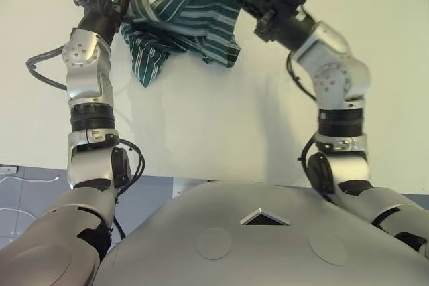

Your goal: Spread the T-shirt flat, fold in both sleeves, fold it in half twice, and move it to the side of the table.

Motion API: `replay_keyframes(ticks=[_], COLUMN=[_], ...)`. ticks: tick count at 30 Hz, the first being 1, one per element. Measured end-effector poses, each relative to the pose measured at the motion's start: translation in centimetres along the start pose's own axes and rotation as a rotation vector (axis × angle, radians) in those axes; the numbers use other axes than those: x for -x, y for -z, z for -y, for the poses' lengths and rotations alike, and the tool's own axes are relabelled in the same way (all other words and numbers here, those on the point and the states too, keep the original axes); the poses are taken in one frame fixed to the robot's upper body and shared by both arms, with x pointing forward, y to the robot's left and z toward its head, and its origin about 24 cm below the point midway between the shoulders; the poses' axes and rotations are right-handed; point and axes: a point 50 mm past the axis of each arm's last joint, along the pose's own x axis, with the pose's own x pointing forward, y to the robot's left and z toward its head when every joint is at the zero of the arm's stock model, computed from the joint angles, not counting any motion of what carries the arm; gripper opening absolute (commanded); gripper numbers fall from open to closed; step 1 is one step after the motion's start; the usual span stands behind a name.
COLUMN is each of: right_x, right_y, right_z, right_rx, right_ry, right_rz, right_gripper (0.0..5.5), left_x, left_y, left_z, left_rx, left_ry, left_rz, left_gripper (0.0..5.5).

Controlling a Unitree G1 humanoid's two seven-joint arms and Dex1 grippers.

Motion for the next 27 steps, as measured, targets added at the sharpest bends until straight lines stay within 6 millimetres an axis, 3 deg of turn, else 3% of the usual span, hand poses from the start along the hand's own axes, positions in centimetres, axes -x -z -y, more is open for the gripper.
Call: replay_keyframes(ticks=[6, 7, 9, 11, 12, 14, 16, 19, 21, 23, 27], right_x=[0.3, 0.1, -0.3, -0.4, 0.0, 1.5, 3.8, 9.1, 12.0, 13.2, 12.9], right_y=[-11.0, -12.8, -13.8, -13.5, -12.8, -11.7, -10.2, -7.2, -4.2, -1.5, -0.5], right_z=[-5.2, -5.6, -4.5, -2.0, 1.3, 5.5, 9.8, 14.8, 16.0, 15.9, 14.8], right_rx=[0.070, 0.096, 0.098, 0.100, 0.086, 0.066, 0.152, 0.388, 0.453, 0.459, 0.531], right_ry=[-0.355, -0.355, -0.257, -0.082, 0.123, 0.382, 0.687, 1.099, 1.182, 1.153, 0.985], right_rz=[0.333, 0.369, 0.362, 0.303, 0.223, 0.135, 0.031, -0.218, -0.396, -0.513, -0.591], right_gripper=[0.02, 0.02, 0.02, 0.02, 0.02, 0.02, 0.02, 0.68, 1.07, 1.37, 2.17], left_x=[-0.3, -0.3, -0.4, -0.3, -0.4, -0.5, -0.5, -0.7, -1.0, -0.9, -0.1], left_y=[-2.8, -3.4, -3.7, -3.9, -4.2, -4.2, -4.2, -4.1, -3.7, -3.5, -2.4], left_z=[-0.1, 0.1, 0.2, 0.3, 0.6, 0.9, 1.4, 2.0, 3.5, 4.8, 9.3], left_rx=[0.041, 0.040, 0.038, 0.036, 0.035, 0.038, 0.039, 0.029, -0.003, -0.026, -0.139], left_ry=[-0.003, 0.005, 0.008, 0.010, 0.018, 0.029, 0.042, 0.062, 0.117, 0.185, 0.477], left_rz=[0.137, 0.164, 0.178, 0.184, 0.191, 0.191, 0.195, 0.185, 0.161, 0.155, 0.112], left_gripper=[2.18, 2.18, 2.18, 2.18, 2.18, 2.18, 2.18, 2.18, 2.18, 2.18, 2.18])
